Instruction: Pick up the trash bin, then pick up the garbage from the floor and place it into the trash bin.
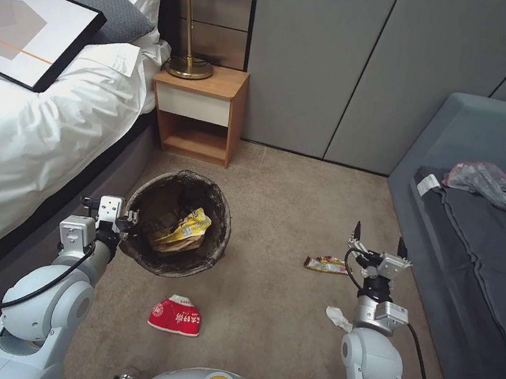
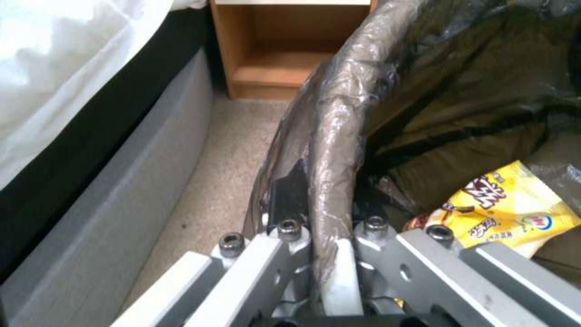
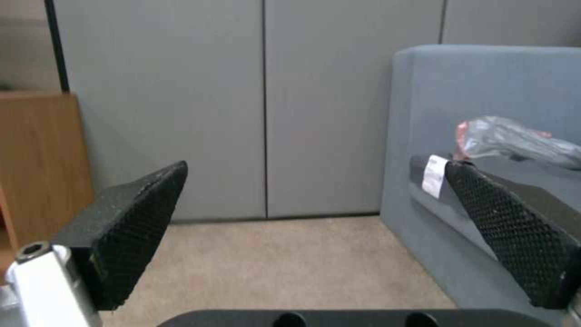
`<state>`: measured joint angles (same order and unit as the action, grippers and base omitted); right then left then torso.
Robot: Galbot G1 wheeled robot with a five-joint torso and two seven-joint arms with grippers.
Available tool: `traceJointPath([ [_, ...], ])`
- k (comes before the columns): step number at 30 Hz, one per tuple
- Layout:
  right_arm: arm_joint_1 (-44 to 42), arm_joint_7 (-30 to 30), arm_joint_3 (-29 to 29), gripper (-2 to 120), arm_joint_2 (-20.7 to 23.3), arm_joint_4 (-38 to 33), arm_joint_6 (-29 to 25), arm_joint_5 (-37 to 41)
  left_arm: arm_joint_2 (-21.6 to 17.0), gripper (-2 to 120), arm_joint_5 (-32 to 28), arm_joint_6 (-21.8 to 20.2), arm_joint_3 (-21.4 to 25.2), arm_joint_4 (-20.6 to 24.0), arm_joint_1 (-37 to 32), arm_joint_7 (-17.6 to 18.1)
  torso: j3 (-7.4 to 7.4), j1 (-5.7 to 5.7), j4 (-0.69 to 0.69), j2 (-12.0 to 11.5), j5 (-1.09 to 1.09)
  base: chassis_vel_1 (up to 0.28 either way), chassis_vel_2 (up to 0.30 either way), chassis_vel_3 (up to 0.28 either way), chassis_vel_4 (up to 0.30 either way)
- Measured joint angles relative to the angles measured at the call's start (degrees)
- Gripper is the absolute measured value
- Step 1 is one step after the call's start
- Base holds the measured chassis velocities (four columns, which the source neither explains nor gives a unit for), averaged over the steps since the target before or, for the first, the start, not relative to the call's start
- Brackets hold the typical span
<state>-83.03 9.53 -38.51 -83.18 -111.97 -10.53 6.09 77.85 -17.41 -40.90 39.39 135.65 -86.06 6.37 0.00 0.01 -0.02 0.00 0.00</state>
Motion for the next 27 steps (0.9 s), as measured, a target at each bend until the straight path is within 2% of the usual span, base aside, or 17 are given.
traceJointPath([
  [3,-0.13,-0.06,0.16,100,0.53,-0.16,0.81,-0.3,-0.02,0,0.0,0.02,0.0,0.0,-0.02,0.0,0.01,0.0,0.01,0.0,0.0,-0.103,0.06,0.086,-0.081],
  [5,-0.35,0.6,1.23,100,2.87,-0.99,5.93,0.3,-0.18,0,0.0,0.02,0.0,0.04,-0.02,0.01,0.0,0.0,0.01,0.0,0.01,0.0,0.0,0.0,0.0],
  [7,0.7,5.23,3.18,100,6.77,-2.42,19.25,2.94,-0.48,0,-0.05,-0.01,0.04,0.17,0.09,0.02,-0.01,-0.01,0.01,0.0,0.0,0.0,0.0,0.0,0.0],
  [8,0.7,5.23,3.18,100,6.77,-2.42,19.25,2.94,-0.48,0,-0.05,-0.01,0.04,0.17,0.09,0.02,-0.01,-0.01,0.01,0.0,0.0,0.0,0.0,0.0,0.0],
  [10,2.33,6.54,4.12,100,10.17,-2.74,30.15,7.77,-0.61,0,-0.09,-0.06,0.08,0.23,0.16,0.02,-0.01,-0.01,0.0,0.0,0.02,0.0,0.0,0.0,0.0],
  [11,4.72,6.25,4.83,100,14.32,-1.56,39.57,14.79,-0.61,0,-0.1,-0.11,0.08,0.27,0.19,0.05,-0.01,-0.01,0.01,0.0,0.01,0.0,0.0,0.0,0.0],
  [12,4.72,6.25,4.83,100,14.32,-1.56,39.57,14.79,-0.61,0,-0.1,-0.11,0.08,0.27,0.19,0.05,-0.01,-0.01,0.01,0.0,0.01,0.0,0.0,0.0,0.0],
  [14,8.53,5.91,6.38,100,19.31,2.21,46.93,22.75,-0.62,0,-0.12,-0.17,0.12,0.35,0.15,0.08,0.0,0.0,0.03,0.0,0.01,0.0,0.0,0.0,0.0],
  [15,8.53,5.91,6.38,100,19.31,2.21,46.93,22.75,-0.62,0,-0.12,-0.17,0.12,0.35,0.15,0.08,0.0,0.0,0.03,0.0,0.01,0.0,0.0,0.0,0.0],
  [18,14.25,5.84,9.53,100,23.04,8.53,52.89,28.57,-0.64,0,-0.2,-0.23,0.53,0.53,0.05,0.11,0.0,0.0,0.02,0.0,0.01,0.0,0.0,0.0,0.0],
  [27,20.25,4.12,16.07,100,23.59,21.2,53.68,27.57,-0.69,0,-0.51,-0.3,1.64,0.82,-0.38,0.17,0.0,0.0,0.01,0.0,0.0,0.0,0.0,0.0,0.0],
])
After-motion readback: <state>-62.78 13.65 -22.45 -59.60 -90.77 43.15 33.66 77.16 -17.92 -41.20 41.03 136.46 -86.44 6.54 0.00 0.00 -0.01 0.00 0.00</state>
